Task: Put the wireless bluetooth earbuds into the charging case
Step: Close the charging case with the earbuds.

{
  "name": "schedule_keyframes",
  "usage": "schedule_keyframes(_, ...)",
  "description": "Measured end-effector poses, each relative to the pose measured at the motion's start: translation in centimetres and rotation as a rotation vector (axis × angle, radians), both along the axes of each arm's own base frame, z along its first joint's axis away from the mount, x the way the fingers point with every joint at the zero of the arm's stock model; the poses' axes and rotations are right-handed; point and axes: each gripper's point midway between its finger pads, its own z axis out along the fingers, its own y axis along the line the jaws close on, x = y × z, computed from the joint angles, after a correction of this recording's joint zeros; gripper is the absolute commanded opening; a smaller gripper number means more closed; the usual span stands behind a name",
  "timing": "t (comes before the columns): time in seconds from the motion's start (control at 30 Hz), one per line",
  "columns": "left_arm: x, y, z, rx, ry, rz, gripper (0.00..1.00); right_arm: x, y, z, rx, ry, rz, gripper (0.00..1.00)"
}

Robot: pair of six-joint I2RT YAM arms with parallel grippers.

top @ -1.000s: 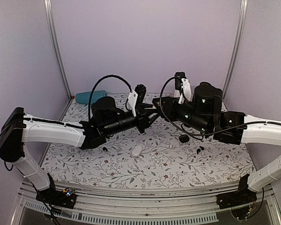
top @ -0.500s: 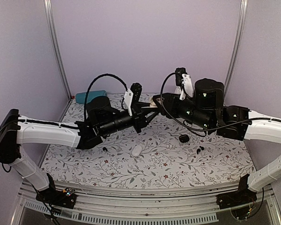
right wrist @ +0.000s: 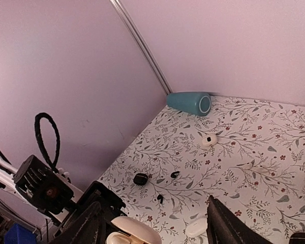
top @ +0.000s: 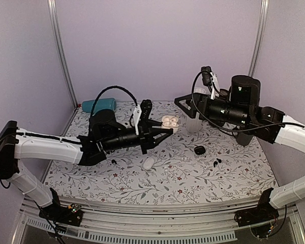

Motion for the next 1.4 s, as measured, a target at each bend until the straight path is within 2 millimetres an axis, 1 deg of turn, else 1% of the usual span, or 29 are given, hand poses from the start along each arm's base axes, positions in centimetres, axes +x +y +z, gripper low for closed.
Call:
schedule_keyframes(0.1,-1.0,0.2,0.3,-0.005,-0.01,-0.045,0.0,-1.2,0.7,-0.7,0.019,0.021,0.111,0.82)
schedule_keyframes(0.2,-2.0,0.3,1.2,-0.019,-0.03,-0.091,0.0,-2.6,1.4,-2.2,0.029,0.058,0.229,0.88)
schedule_keyframes(0.3,-2.8,0.4,1.9,-0.034,-0.049,-0.133,0.0,-3.8,2.0,-2.8,0.048,0.082,0.32,0.9)
schedule_keyframes(0.37,-3.2,0.4,1.9,-0.034,-0.055,-0.155,0.0,-4.7,2.4,-2.6,0.067,0.084,0.381,0.9)
schedule_keyframes(0.43,-3.4,0.3,1.9,-0.033,-0.055,-0.167,0.0,-5.7,2.7,-1.9,0.095,0.074,0.445,0.9)
schedule_keyframes(0.57,-3.7,0.3,1.9,-0.033,-0.055,-0.184,0.0,-7.1,3.2,-0.9,0.136,0.053,0.536,0.9)
schedule_keyframes(0.67,-3.7,0.3,1.9,-0.036,-0.046,-0.186,0.0,-8.0,3.6,-0.7,0.156,0.053,0.605,0.9)
schedule_keyframes(0.87,-3.7,0.5,2.3,-0.052,-0.038,-0.196,0.0,-8.9,3.8,-0.5,0.172,0.054,0.671,0.87)
schedule_keyframes(1.0,-3.3,0.6,2.3,-0.057,-0.023,-0.19,0.0,-9.1,3.8,-0.1,0.18,0.041,0.688,0.86)
schedule_keyframes(1.17,-2.9,0.8,2.2,-0.06,0.003,-0.187,0.0,-9.4,3.5,-0.1,0.182,0.029,0.692,0.81)
schedule_keyframes(1.27,-2.9,0.7,2.0,-0.06,0.016,-0.194,0.0,-9.3,3.2,-0.1,0.177,0.02,0.676,0.74)
schedule_keyframes(1.4,-2.3,0.8,1.6,-0.055,0.038,-0.186,0.0,-8.6,2.7,-0.1,0.16,0.0,0.607,0.68)
